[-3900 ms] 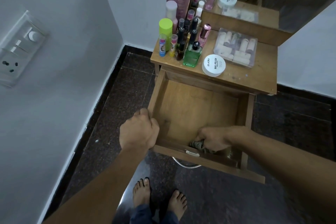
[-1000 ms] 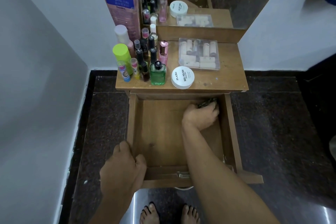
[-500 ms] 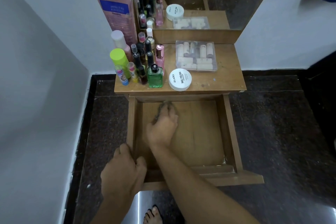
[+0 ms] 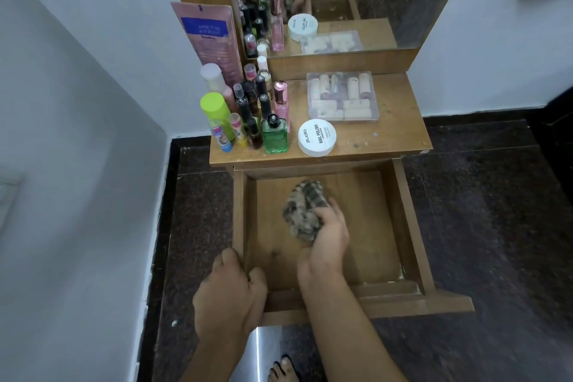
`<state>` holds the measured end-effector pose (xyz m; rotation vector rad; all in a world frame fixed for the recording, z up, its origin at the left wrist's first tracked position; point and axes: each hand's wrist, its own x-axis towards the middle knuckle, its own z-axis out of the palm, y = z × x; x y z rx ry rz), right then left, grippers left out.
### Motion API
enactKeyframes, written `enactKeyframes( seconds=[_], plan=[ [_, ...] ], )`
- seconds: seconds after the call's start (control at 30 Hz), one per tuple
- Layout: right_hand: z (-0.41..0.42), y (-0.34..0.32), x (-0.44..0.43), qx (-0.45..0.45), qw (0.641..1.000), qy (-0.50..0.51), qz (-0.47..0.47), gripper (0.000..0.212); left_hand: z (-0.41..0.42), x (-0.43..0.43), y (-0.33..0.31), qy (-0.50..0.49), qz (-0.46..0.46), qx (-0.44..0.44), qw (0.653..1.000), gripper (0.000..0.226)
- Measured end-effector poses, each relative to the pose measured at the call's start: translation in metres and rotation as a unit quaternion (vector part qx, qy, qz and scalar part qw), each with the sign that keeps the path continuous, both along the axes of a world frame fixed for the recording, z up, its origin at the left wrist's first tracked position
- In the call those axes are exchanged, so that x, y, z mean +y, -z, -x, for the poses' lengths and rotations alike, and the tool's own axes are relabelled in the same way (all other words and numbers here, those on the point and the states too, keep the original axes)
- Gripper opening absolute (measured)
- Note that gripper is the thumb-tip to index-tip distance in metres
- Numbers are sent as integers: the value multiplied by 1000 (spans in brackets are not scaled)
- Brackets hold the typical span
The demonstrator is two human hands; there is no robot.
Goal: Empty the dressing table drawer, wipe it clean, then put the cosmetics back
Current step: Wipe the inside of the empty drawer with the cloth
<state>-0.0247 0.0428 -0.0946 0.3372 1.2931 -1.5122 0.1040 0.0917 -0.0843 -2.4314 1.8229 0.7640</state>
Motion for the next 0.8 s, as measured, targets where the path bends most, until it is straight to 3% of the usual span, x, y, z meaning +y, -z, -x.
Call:
enactKeyframes(
  seconds=[0.13, 0.23, 0.33, 0.43, 0.57, 0.63, 0.73, 0.8],
  plan=[
    [8, 1, 5, -68, 992, 102, 11, 48, -2, 0, 1, 0, -8, -1, 1000, 21],
    [10, -2, -1, -38, 989, 140, 10, 50, -2, 1, 3, 2, -5, 5, 1000, 20],
    [5, -5, -15, 36, 990, 130, 35, 56, -2, 1, 5, 1, 4, 11, 1000, 17],
    [-1, -5, -27, 51, 991, 110, 60, 58, -4, 1, 8, 5, 13, 16, 1000, 16],
    [-24, -4, -22, 118, 990, -16, 71, 56, -7, 2, 12, 7, 30, 19, 999, 15],
    [-41, -1, -19, 230, 962, -108, 101, 57, -8, 3, 14, 4, 42, 21, 999, 18],
    [-56, 4, -27, 438, 854, -245, 138, 54, -8, 5, 16, -11, 66, 20, 998, 32],
    [-60, 4, -31, 492, 800, -311, 146, 52, -8, 9, 16, -26, 84, 16, 996, 41]
  ],
)
